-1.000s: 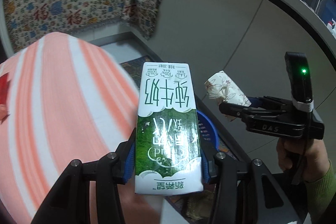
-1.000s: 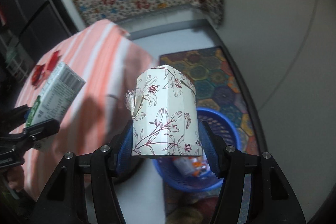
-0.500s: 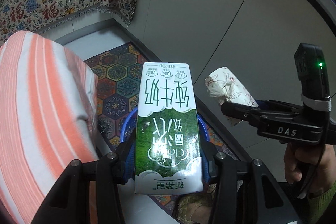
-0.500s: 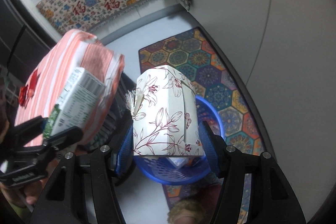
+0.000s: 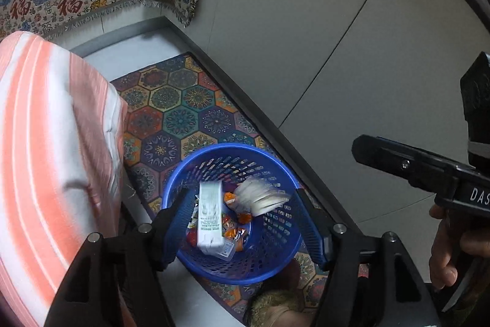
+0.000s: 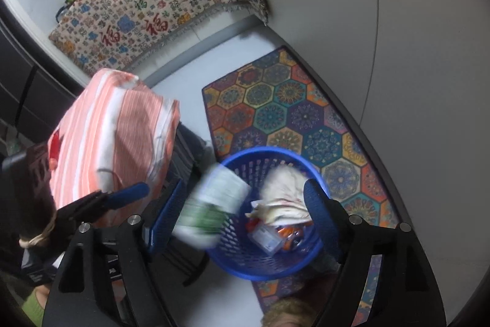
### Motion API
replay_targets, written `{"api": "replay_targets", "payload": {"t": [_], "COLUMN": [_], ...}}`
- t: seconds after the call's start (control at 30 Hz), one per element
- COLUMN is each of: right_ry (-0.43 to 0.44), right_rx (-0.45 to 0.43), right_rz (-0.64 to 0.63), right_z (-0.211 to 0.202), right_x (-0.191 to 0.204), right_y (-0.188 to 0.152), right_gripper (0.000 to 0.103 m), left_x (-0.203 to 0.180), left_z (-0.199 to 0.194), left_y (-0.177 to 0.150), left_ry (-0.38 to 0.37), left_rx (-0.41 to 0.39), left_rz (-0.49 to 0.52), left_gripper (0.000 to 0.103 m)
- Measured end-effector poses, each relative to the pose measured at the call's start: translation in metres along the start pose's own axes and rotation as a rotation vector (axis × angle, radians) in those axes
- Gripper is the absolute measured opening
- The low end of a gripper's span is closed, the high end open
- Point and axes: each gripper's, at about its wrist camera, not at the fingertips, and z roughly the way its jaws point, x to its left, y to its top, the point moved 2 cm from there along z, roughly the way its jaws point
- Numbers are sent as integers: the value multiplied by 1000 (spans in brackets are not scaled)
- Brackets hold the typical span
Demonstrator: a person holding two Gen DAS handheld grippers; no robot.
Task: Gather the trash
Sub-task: 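Carry both items over the blue wastebasket and open both tools to drop them, then swing both tools back over the table toward the remaining trash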
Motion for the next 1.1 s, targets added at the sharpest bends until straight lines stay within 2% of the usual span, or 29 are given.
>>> {"api": "replay_targets", "payload": {"t": [0.23,0.4,0.5,0.67,0.8,0.87,0.93,1.03,1.1], "right_ry": [-60,-96,-74,42,147,191,220,227,215], "right_rx": [-48,-89,-107,-97,-54,-22,5,35,53], "right_rz": [-81,-210,-305,-480,-659,-748,-810,-870,-894], "right_z": [-7,-9,-4,13,35,47,57,74,83], "right_x": [17,61,106,203,289,330,358,385,392], "right_y": [3,-4,-15,-46,-87,-111,-129,-147,-155], "right_gripper": [88,89,89,90,91,91,91,91,91], "left_x": [8,42,81,159,229,264,296,348,363], "left_z": [-62,-122,-155,-205,-243,-257,-266,-264,-258], "left_y": [-18,-55,-88,-140,-169,-174,-175,-166,-158], "left_ry": [25,116,184,332,435,477,487,463,458], "left_rx": [-88,-142,-155,-184,-199,-208,-208,-181,-178], "left_rz": [17,31,-17,-136,-243,-278,-299,-307,-284], "left_gripper": [67,67,67,67,67,67,68,67,69]}}
